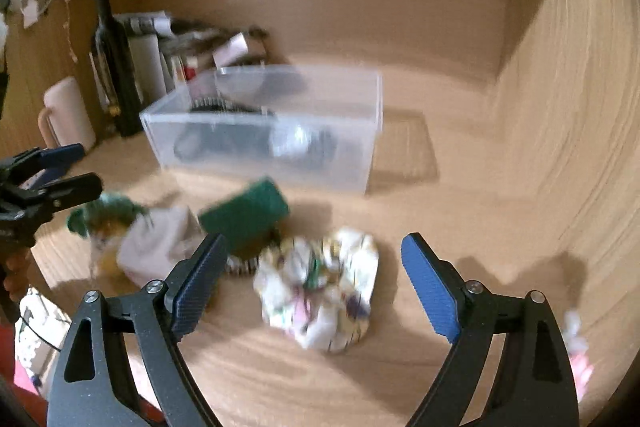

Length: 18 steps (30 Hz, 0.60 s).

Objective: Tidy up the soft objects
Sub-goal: 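Move both open tools back over the remaining pile, then grasp the green knit sock with the left tool while the right tool grasps the floral scrunchie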

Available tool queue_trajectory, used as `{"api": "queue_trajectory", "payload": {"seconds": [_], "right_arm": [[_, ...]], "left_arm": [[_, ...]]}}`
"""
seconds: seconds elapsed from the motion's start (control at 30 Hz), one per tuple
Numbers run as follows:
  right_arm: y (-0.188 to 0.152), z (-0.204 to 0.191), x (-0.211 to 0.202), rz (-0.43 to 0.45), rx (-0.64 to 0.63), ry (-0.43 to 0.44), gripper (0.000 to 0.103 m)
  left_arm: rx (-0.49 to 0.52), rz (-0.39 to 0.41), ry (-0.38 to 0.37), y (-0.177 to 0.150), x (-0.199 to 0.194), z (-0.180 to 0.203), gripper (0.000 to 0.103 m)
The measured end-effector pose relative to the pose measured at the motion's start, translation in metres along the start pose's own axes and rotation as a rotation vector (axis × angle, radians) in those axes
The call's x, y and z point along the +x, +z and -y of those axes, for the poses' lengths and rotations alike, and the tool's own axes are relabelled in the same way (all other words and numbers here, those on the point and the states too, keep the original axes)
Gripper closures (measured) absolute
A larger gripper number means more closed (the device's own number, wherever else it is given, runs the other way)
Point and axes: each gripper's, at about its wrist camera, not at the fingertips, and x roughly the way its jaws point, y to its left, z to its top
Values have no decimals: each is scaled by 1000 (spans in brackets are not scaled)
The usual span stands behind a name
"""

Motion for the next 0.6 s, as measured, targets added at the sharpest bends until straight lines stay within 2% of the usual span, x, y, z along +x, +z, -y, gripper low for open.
{"api": "queue_trajectory", "payload": {"seconds": [0.13, 0.2, 0.27, 0.3, 0.33, 0.47, 0.5, 0.6], "right_arm": [[-10, 5, 11, -45, 43, 10, 16], [-13, 5, 13, -53, 49, 18, 16], [-15, 3, 14, -59, 38, 24, 18], [-16, 2, 15, -59, 33, 22, 18], [-17, 0, 16, -63, 26, 20, 23], [-21, -3, 23, -84, 3, 13, 45], [-22, -4, 23, -78, -4, 2, 47], [-23, -2, 23, -71, -9, -5, 62]], "left_arm": [[-27, -56, -27, -16, 11, -3, 1], [-45, -58, -29, -19, 15, -7, 1], [-66, -49, -33, -20, 15, -11, 6], [-72, -49, -37, -20, 15, -12, 14], [-75, -55, -43, -19, 17, -14, 22], [-91, -56, -60, -17, 19, -18, 33], [-91, -56, -62, -16, 20, -19, 39], [-101, -60, -81, -14, 22, -22, 51]]}}
